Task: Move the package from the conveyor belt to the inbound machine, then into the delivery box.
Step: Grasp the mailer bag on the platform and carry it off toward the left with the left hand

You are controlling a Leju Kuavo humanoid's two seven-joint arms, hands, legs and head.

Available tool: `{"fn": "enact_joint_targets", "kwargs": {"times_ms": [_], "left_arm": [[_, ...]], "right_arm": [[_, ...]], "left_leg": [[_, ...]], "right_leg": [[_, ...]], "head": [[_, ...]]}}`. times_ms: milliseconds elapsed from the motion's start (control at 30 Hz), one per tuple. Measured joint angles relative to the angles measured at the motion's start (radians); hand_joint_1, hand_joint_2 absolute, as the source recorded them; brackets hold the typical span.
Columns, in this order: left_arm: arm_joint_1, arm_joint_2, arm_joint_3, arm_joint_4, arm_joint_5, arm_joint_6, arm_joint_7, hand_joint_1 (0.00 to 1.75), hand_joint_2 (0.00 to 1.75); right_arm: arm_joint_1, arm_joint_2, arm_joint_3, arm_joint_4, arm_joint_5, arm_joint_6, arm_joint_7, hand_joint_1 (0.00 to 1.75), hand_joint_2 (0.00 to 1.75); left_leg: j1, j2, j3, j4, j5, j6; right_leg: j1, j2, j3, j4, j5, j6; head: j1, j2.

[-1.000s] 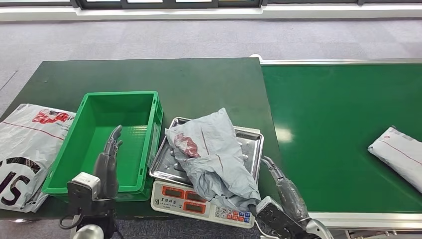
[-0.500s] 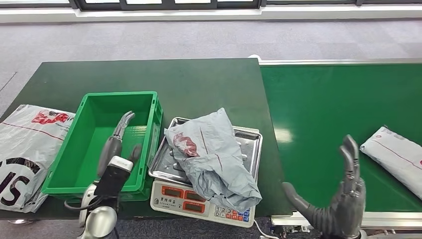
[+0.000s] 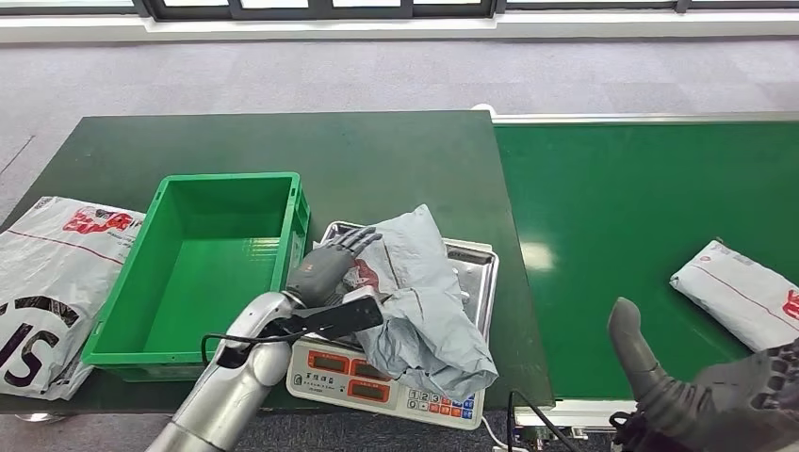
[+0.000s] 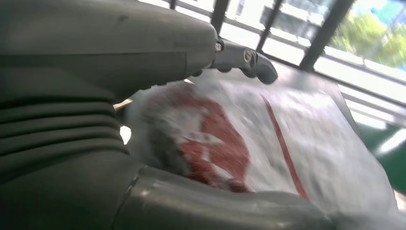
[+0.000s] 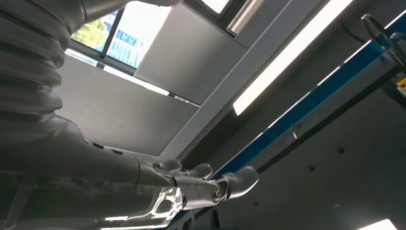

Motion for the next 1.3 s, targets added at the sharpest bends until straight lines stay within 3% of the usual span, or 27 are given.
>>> {"fn": "enact_joint_targets", "kwargs": {"times_ms": [300, 500, 633, 667, 967, 1300], "left_arm": [[-0.165, -0.068, -0.165, 0.351, -0.002, -0.085, -0.079, 0.00, 1.75], [-0.209, -0.083, -0.209, 0.434, 0.006, -0.087, -0.087, 0.00, 1.75], [-0.221, -0.088, -0.221, 0.454, 0.010, -0.087, -0.089, 1.68, 1.75], [-0.222, -0.089, -0.222, 0.457, 0.013, -0.087, -0.092, 1.75, 1.75], [-0.222, -0.065, -0.223, 0.457, 0.088, 0.006, -0.091, 1.75, 1.75], [-0.165, 0.043, -0.179, 0.273, 0.173, 0.155, -0.046, 1.75, 1.75]], "right_arm": [[-0.035, 0.017, 0.003, 0.024, -0.010, 0.000, 0.001, 0.00, 1.75], [-0.041, 0.018, 0.007, 0.037, -0.010, 0.000, 0.001, 0.00, 1.75], [-0.041, 0.018, 0.008, 0.042, -0.010, 0.000, 0.001, 0.00, 1.75], [-0.041, 0.018, 0.008, 0.043, -0.010, 0.000, 0.001, 0.00, 1.75], [-0.070, 0.018, 0.020, 0.096, -0.054, 0.000, 0.001, 0.00, 1.75], [-0.086, 0.010, 0.024, 0.139, -0.108, 0.000, 0.001, 0.00, 1.75]], "left_leg": [[0.000, -0.004, 0.000, 0.000, 0.000, 0.000], [-0.001, -0.006, 0.002, 0.000, 0.000, 0.001], [-0.001, -0.006, 0.003, 0.000, 0.000, 0.001], [-0.001, -0.006, 0.004, 0.000, 0.000, 0.001], [-0.001, -0.005, 0.001, 0.000, 0.000, 0.001], [0.000, -0.003, 0.003, -0.001, 0.002, -0.001]], "right_leg": [[-0.001, -0.003, 0.002, 0.000, 0.000, 0.000], [-0.001, -0.005, 0.006, 0.000, -0.001, 0.001], [-0.001, -0.005, 0.008, 0.000, -0.001, 0.001], [-0.001, -0.005, 0.008, 0.000, -0.001, 0.001], [-0.001, -0.005, 0.010, 0.000, -0.001, 0.001], [0.001, -0.003, 0.004, 0.000, 0.000, -0.001]], "head": [[0.000, 0.000], [0.000, 0.000], [0.000, 0.000], [0.000, 0.000], [0.000, 0.000], [0.000, 0.000]]}}
